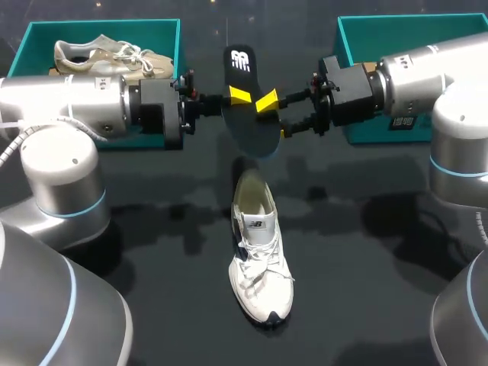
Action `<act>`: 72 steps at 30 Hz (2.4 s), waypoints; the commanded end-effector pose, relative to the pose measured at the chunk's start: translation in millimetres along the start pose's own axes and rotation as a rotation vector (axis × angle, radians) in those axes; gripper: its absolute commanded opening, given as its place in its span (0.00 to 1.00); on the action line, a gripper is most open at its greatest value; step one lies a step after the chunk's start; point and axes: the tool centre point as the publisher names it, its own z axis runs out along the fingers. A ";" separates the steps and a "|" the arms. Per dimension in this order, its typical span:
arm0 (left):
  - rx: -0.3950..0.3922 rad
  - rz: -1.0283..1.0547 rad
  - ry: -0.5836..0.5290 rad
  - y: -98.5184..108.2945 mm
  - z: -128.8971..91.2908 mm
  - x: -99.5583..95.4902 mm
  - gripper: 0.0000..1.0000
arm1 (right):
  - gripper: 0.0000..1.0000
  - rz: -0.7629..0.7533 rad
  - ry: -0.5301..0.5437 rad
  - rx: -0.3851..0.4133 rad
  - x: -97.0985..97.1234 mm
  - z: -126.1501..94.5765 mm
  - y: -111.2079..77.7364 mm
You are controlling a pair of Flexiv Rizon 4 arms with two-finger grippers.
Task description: Take the shoe out of the shoebox, open the shoe tongue, remove and reinsert the insole, then place the shoe into the shoebox
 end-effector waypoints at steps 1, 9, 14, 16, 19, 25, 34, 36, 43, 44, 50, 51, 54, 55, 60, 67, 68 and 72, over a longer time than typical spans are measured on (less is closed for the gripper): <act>0.003 0.008 -0.005 1.2 5.5 0.6 0.00 | 0.49 -0.001 0.012 0.006 -5.3 9.8 3.9; 0.002 0.015 -0.008 0.7 7.6 2.0 0.00 | 0.47 -0.006 0.023 0.013 -4.5 14.6 3.6; 0.000 0.020 -0.011 0.3 8.0 2.3 0.00 | 0.42 -0.005 0.023 0.020 -3.9 16.4 4.3; 0.000 0.021 -0.013 0.4 8.2 2.3 0.00 | 0.41 -0.004 0.024 0.020 -4.0 16.8 4.5; 0.001 0.022 -0.013 0.2 8.4 2.4 0.00 | 0.39 -0.001 0.025 0.021 -4.4 17.2 5.2; 0.002 0.021 -0.016 0.0 8.7 3.2 0.00 | 0.33 0.000 0.026 0.021 -4.4 17.1 6.5; 0.003 0.020 -0.017 -1.1 7.6 4.2 0.00 | 0.00 -0.003 0.040 0.014 -7.1 16.3 9.2; 0.004 0.016 -0.018 -1.4 7.0 4.3 0.00 | 0.00 -0.005 0.044 0.013 -7.8 15.9 9.2; 0.007 -0.013 -0.015 -7.5 -7.6 -2.9 1.00 | 0.00 -0.015 0.048 -0.003 -10.2 9.3 7.8; 0.007 -0.014 -0.012 -8.4 -12.2 -4.2 1.00 | 0.00 -0.016 0.048 -0.006 -10.9 7.3 7.9; -0.011 -0.001 0.048 -10.4 -43.7 -5.5 1.00 | 0.00 -0.035 0.068 -0.014 -17.1 -6.3 8.5; -0.011 -0.001 0.048 -10.4 -43.7 -5.5 1.00 | 0.00 -0.051 0.093 -0.005 -18.3 -8.5 8.8; -0.011 -0.001 0.048 -10.4 -43.7 -5.5 1.00 | 0.00 -0.051 0.093 -0.005 -18.3 -8.5 8.8; -0.011 -0.001 0.048 -10.4 -43.7 -5.5 1.00 | 0.00 -0.051 0.093 -0.005 -18.3 -8.5 8.8; -0.011 -0.001 0.048 -10.4 -43.7 -5.5 1.00 | 0.00 -0.051 0.093 -0.005 -18.3 -8.5 8.8; -0.011 -0.001 0.048 -10.4 -43.7 -5.5 1.00 | 0.00 -0.051 0.093 -0.005 -18.3 -8.5 8.8; -0.034 -0.009 0.057 -14.2 -44.8 -4.2 1.00 | 0.00 -0.057 0.073 -0.008 -18.9 -9.4 9.0; -0.123 -0.152 0.112 -24.6 -61.0 1.6 1.00 | 0.00 -0.138 0.054 -0.015 -19.4 -13.9 3.1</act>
